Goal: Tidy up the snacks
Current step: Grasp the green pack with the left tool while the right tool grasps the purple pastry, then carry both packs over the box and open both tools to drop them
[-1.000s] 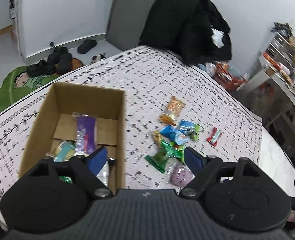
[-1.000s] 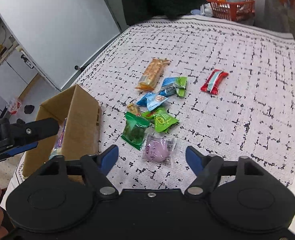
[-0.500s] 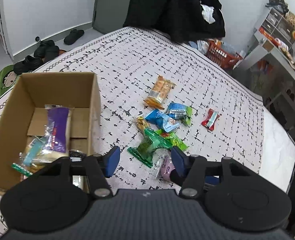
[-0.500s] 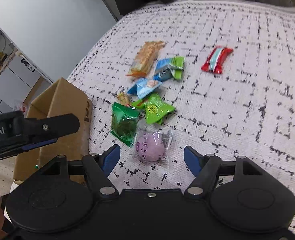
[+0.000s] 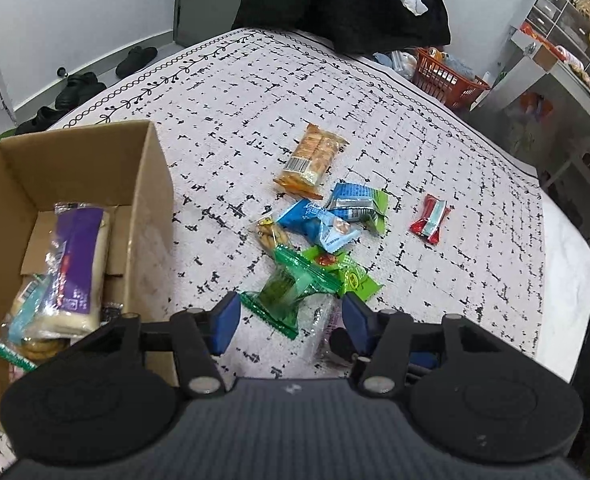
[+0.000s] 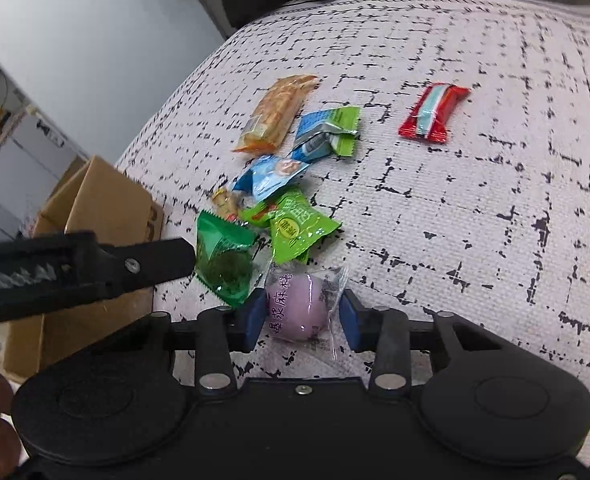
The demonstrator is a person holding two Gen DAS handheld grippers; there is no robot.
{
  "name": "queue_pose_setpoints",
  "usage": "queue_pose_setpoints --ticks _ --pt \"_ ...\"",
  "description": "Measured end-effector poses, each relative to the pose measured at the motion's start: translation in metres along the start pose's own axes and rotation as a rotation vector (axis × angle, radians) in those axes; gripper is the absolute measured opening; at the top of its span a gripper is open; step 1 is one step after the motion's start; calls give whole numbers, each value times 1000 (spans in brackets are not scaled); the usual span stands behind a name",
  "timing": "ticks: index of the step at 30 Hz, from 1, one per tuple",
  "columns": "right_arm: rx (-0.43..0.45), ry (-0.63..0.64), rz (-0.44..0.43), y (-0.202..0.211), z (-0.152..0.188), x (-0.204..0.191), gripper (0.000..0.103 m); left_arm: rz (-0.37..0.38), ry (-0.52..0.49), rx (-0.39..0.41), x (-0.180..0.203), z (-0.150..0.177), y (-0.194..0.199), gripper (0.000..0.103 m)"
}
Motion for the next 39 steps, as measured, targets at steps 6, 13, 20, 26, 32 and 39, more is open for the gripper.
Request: queue_pose_setpoints --ticks 6,13,20,26,32,39 --pt "17 -24 -8 7 0 6 37 -14 -23 -25 6 -3 -18 57" --pt "67 -67 57 19 -3 23 37 -51 -29 -39 5 -7 -38 59" --pt "90 -104 76 24 -6 33 39 -75 -36 -40 3 -13 -49 59" --pt "85 -78 91 22 -6 28 46 -101 -44 -51 0 -12 -65 59" --pt "79 -56 85 18 -9 23 60 -102 -6 -50 -9 -13 -71 49" --pt "88 -28 119 13 -12 20 61 -73 2 -33 -7 -14 -57 28"
Point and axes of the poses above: each gripper's, at about its wrist camera, not at the fingertips, and y roughly against the way its jaws point, x to its right, z to its underside, the point moved 9 cm from there along -y, roughly the way its jaws point, and after that the axes turned 15 degrees about -x, right-handed, at the moved point
